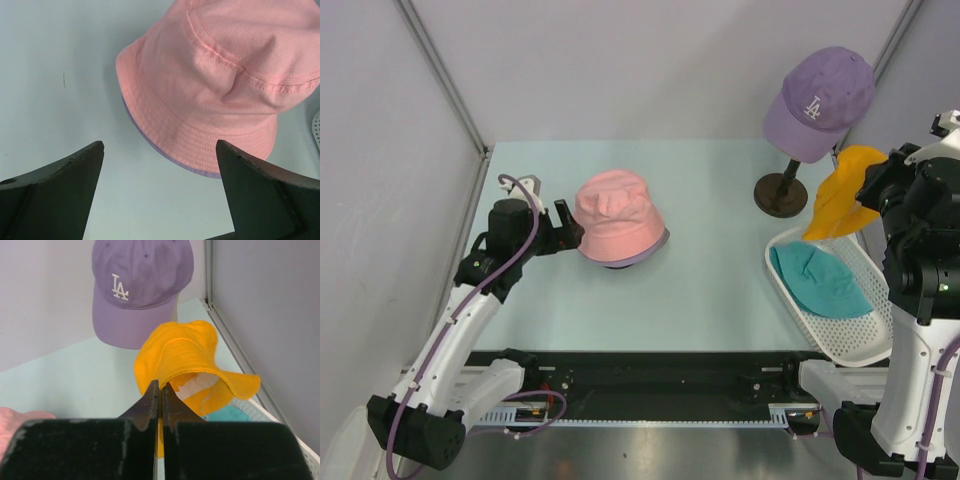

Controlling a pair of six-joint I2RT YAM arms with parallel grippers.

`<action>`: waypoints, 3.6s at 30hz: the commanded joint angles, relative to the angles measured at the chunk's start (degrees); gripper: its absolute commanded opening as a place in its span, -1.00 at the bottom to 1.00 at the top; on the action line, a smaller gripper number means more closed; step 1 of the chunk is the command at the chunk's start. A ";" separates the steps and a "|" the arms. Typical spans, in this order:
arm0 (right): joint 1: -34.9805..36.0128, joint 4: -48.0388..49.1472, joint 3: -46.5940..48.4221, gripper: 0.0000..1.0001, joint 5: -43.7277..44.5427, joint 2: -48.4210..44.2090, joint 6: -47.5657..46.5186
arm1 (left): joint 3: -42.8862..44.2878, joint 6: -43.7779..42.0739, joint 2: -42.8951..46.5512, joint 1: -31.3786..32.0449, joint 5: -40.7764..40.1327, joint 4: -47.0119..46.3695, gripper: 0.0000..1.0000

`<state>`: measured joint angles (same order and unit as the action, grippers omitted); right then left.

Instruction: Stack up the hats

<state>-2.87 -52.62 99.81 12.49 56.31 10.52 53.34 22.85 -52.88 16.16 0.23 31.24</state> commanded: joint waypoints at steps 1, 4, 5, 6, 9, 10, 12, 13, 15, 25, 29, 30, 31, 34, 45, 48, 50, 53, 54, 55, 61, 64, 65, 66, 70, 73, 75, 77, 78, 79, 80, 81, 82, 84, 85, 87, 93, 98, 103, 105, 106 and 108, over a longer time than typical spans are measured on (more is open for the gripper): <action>-0.20 1.20 3.99 -1.00 -4.21 -0.24 2.48 | 2.91 -0.18 0.32 0.36 0.47 -0.75 0.97; -0.11 2.96 3.55 -1.00 -10.71 -0.68 7.13 | 4.31 0.18 0.76 0.27 1.26 -0.57 0.97; -0.11 4.18 2.94 -1.00 -14.13 -0.68 8.36 | 5.53 0.26 0.94 0.27 1.35 -0.40 0.97; 0.06 4.89 2.41 -1.00 -15.47 -0.77 10.81 | 6.33 0.18 0.77 0.27 1.44 -0.22 0.97; 1.11 8.23 -0.31 -1.00 -18.03 -0.94 13.64 | 9.67 -0.52 0.24 0.27 1.53 1.01 0.97; 2.51 9.02 -0.84 -1.00 -18.03 -0.86 14.60 | 10.37 -1.40 0.06 0.27 1.79 1.10 0.97; 5.59 11.48 -2.07 -1.00 -16.80 -0.42 15.49 | 12.04 -2.37 0.23 0.27 3.54 0.66 0.98; 9.86 12.27 -2.34 -1.00 -15.93 0.45 15.84 | 12.48 -3.24 0.32 0.27 4.25 0.49 0.98; 15.50 13.86 -2.34 -1.00 -9.45 1.77 15.32 | 14.06 -3.86 0.15 0.36 5.83 0.57 0.98; 41.10 23.26 5.90 -1.00 8.06 18.55 11.63 | 23.38 -8.52 -2.40 3.34 14.79 0.40 0.96; 42.69 24.76 13.73 -1.00 9.83 26.55 9.43 | 25.58 -9.57 -4.50 7.56 15.85 -1.80 0.88; 42.86 24.67 16.01 -1.00 10.09 29.61 9.17 | 26.37 -10.89 -5.73 8.61 15.85 -1.89 0.84; 43.04 24.32 17.94 -1.00 10.27 30.95 9.08 | 28.20 -11.59 -6.52 10.88 15.25 -1.89 0.84; 44.44 24.58 24.81 -1.00 11.50 35.61 6.97 | 31.20 -14.14 -8.64 14.84 13.23 -2.41 0.88; 46.03 25.20 33.25 -1.00 9.66 41.07 6.09 | 41.92 -21.88 -19.79 18.11 5.23 -6.19 0.93; 46.12 25.02 33.35 -1.00 9.57 40.98 6.17 | 44.48 -22.76 -22.96 18.73 5.30 -6.63 0.94; 46.12 24.85 33.35 -1.00 9.48 40.98 6.26 | 45.71 -22.68 -24.80 19.25 6.10 -6.98 0.94; 46.12 24.76 33.26 -1.00 9.31 41.24 6.26 | 45.54 -24.42 -25.95 20.05 6.36 -8.21 0.86; 46.12 24.76 33.17 -1.00 9.04 41.24 6.35 | 45.54 -24.78 -26.74 20.13 5.93 -8.39 0.79; 46.12 24.93 33.08 -1.00 9.04 41.24 6.35 | 45.45 -25.22 -27.01 20.40 5.31 -8.48 0.69; 44.19 25.20 32.03 -1.00 8.17 41.51 6.53 | 43.78 -26.98 -28.24 20.49 0.65 -10.94 -0.44; 41.38 26.25 31.06 -1.00 6.94 41.77 6.53 | 43.60 -28.03 -29.46 20.49 -2.14 -11.73 -0.99; 40.67 26.60 30.97 -1.00 6.41 42.03 6.61 | 43.43 -28.38 -29.64 20.49 -2.68 -12.17 -0.99; 40.15 27.30 31.15 -1.00 5.62 42.21 6.44 | 43.43 -28.65 -30.17 20.31 -3.13 -12.69 -0.99; 38.12 30.20 31.76 -1.00 4.04 44.22 4.16 | 45.44 -29.53 -33.24 18.65 -4.98 -14.45 -1.00; 37.59 33.54 31.32 -1.00 1.49 45.28 3.10 | 47.12 -29.01 -35.79 15.66 -5.06 -15.76 -0.99; 37.85 36.44 30.89 -1.00 -0.35 46.60 1.87 | 48.16 -29.09 -37.64 13.03 -3.75 -16.56 -0.99; 38.55 39.33 30.01 -1.00 -2.02 47.91 0.91 | 48.87 -28.57 -39.56 11.18 -3.04 -17.79 -0.99; 38.82 40.04 29.83 -1.00 -2.64 48.36 0.73 | 49.40 -28.22 -40.10 9.43 -3.13 -18.32 -0.99; 39.26 40.75 29.65 -1.00 -3.26 48.89 0.38 | 49.40 -27.60 -40.54 8.54 -3.30 -19.37 -0.99; 40.22 41.80 29.57 -1.00 -3.70 49.50 -0.15 | 49.40 -27.25 -40.98 7.66 -3.31 -19.81 -0.99; 40.75 42.16 29.57 -1.00 -3.96 49.77 -0.50 | 49.40 -26.90 -41.68 6.00 -2.61 -20.25 -1.00; 41.19 42.42 29.57 -1.00 -4.23 50.03 -0.68 | 49.32 -26.37 -41.95 5.29 -2.52 -20.43 -0.99; 42.85 42.51 29.22 -1.00 -5.54 50.21 -1.12 | 48.62 -26.02 -41.52 3.53 -2.87 -20.52 -0.99; 43.47 42.51 28.78 -1.00 -5.90 50.12 -1.38 | 47.74 -25.75 -40.90 3.00 -2.87 -20.52 -0.99; 45.40 43.04 25.71 -1.00 -6.78 48.90 -1.91 | 43.46 -26.01 -39.06 2.30 -3.56 -21.57 -0.99; 48.49 44.71 14.04 -1.00 -8.80 44.50 1.16 | 32.11 -25.14 -30.71 1.85 -4.45 -21.93 -0.99; 50.69 44.97 7.87 -1.00 -8.54 40.90 1.87 | 21.13 -21.01 -20.17 1.85 -2.61 -22.11 -0.99; 51.56 45.24 2.59 -1.00 -7.40 38.00 2.66 | 12.94 -18.11 -11.56 1.85 1.42 -20.79 -0.85; 51.65 45.06 1.27 -1.00 -7.04 36.68 2.92 | 9.34 -17.15 -7.95 1.85 4.60 -20.17 -0.45; 51.74 44.63 -0.04 -1.00 -7.04 36.24 3.18 | 8.37 -16.62 -7.07 1.85 5.56 -19.65 -0.26; 52.18 44.36 -1.63 -1.00 -6.87 34.83 3.36 | 6.60 -14.95 -4.70 1.85 7.32 -16.58 0.39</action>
<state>48.60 -10.61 100.49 4.86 95.50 12.62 62.59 4.25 -61.32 18.50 2.37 12.36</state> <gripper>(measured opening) 0.018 0.459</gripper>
